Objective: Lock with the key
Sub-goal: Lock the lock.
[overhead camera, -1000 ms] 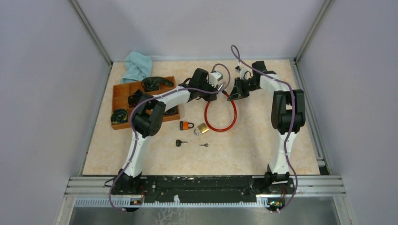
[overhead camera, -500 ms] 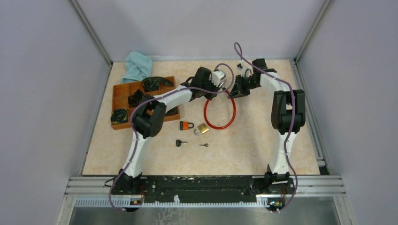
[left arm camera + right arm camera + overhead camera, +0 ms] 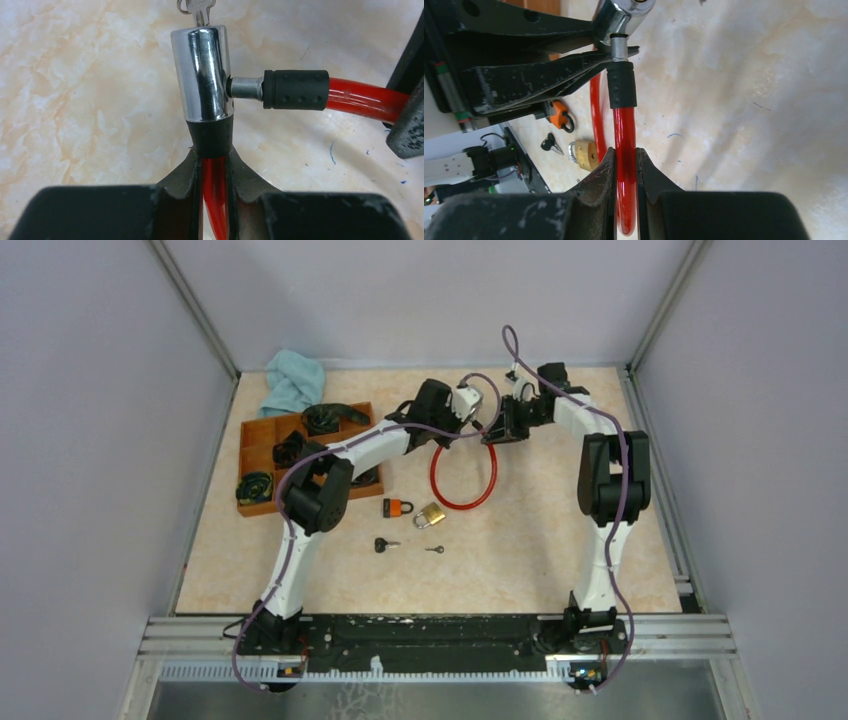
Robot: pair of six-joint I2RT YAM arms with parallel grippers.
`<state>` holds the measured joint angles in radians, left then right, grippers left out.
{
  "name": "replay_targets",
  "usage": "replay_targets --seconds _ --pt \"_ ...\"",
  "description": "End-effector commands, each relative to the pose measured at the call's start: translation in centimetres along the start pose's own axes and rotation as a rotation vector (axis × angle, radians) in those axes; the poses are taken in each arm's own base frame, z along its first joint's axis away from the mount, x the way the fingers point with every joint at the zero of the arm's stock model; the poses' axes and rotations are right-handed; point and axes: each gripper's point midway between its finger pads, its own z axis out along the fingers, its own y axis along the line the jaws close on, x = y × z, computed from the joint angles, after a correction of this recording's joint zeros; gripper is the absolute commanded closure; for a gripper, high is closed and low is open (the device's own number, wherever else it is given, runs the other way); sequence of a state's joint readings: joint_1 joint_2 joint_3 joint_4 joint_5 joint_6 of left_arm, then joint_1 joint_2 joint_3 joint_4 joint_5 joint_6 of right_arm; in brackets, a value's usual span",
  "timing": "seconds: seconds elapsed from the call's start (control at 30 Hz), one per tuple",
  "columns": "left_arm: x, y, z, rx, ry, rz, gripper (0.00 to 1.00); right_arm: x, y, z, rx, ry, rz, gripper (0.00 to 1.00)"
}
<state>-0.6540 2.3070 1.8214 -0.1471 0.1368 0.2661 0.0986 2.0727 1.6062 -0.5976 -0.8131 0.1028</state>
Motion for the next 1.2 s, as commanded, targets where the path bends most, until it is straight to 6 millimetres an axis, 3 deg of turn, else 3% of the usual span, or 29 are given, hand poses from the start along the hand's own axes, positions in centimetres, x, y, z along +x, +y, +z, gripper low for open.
replay_targets --seconds 0.0,0.1,0.3,0.47,0.67,1.17 --pt "-5.3 -4.1 -1.7 0.089 -0.124 0.109 0.99 -4.3 6.6 -1.0 -0.205 -0.126 -0.154 1.0" --pt "-5.5 -4.3 -1.6 0.088 -0.13 0.122 0.99 -4.3 6.8 -0.8 -0.192 -0.129 -0.161 1.0" --pt "-6.5 -5.2 -2.2 0.119 -0.156 0.193 0.98 -5.5 4.9 -1.1 -0.042 -0.177 -0.154 1.0" --pt "-7.0 -5.3 -3.1 0.146 -0.177 0.192 0.91 -6.3 4.7 -1.8 0.006 -0.214 -0.213 1.0" --pt "-7.8 -5.7 -4.5 0.262 -0.224 0.153 0.78 -6.2 5.7 -2.1 -0.043 -0.23 -0.311 1.0" --pt "-7.3 -6.1 -6.3 0.459 -0.269 0.023 0.7 -5.2 7.9 -3.0 -0.146 -0.208 -0.465 1.0"
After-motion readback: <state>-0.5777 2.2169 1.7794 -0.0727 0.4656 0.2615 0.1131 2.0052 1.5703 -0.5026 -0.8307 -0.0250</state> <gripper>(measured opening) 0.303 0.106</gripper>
